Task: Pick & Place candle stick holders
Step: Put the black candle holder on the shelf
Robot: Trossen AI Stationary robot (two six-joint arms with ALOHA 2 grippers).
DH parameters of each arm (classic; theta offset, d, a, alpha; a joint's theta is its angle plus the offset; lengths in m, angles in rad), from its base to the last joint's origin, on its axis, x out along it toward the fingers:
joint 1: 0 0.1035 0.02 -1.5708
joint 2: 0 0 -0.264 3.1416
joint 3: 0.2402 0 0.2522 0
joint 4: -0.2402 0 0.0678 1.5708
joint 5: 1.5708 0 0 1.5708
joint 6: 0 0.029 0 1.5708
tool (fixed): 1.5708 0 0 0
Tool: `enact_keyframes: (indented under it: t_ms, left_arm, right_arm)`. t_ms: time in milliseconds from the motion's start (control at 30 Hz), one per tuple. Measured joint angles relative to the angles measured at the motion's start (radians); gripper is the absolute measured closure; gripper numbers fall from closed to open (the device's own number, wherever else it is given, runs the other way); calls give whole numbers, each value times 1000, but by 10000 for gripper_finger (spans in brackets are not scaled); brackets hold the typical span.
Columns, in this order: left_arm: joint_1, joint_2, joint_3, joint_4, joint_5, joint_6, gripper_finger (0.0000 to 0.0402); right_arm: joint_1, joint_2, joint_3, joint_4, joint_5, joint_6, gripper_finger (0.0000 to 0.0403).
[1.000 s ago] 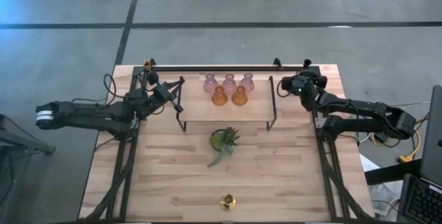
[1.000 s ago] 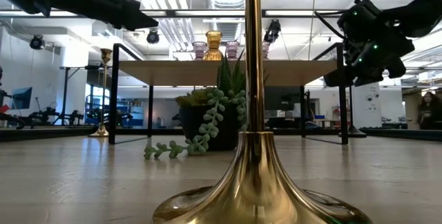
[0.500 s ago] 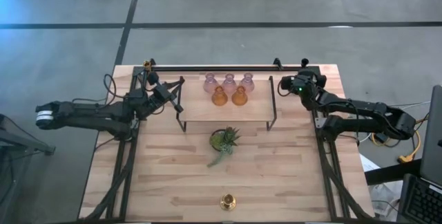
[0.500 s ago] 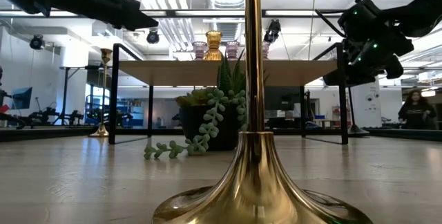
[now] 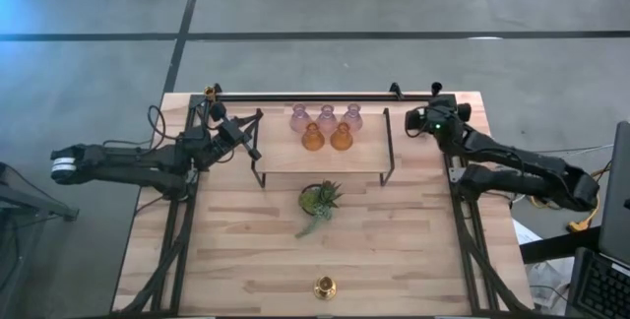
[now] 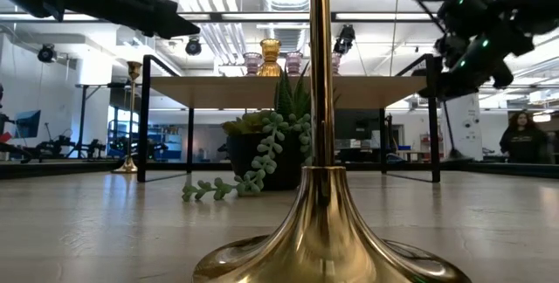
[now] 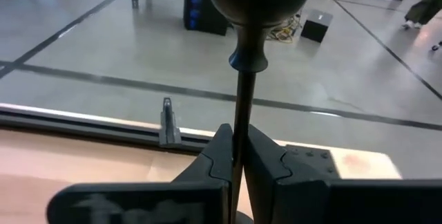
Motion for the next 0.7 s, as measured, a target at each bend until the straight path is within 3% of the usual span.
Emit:
enact_keyframes:
  t_ms: [133, 267, 500, 700]
  left_arm:
    - [0, 0, 0, 0, 0, -1, 394]
    - [0, 0, 0, 0, 0, -10, 394]
    - [0, 0, 0, 0, 1, -16, 394]
    - [0, 0, 0, 1, 2, -49, 394]
  right_arm:
    - [1, -112, 86, -166, -54, -28, 394]
    - [12, -199, 193, -221, -139, -160, 394]
    - [67, -254, 506, -414, -167, -331, 394]
    - [164, -217, 713, -478, -401, -362, 394]
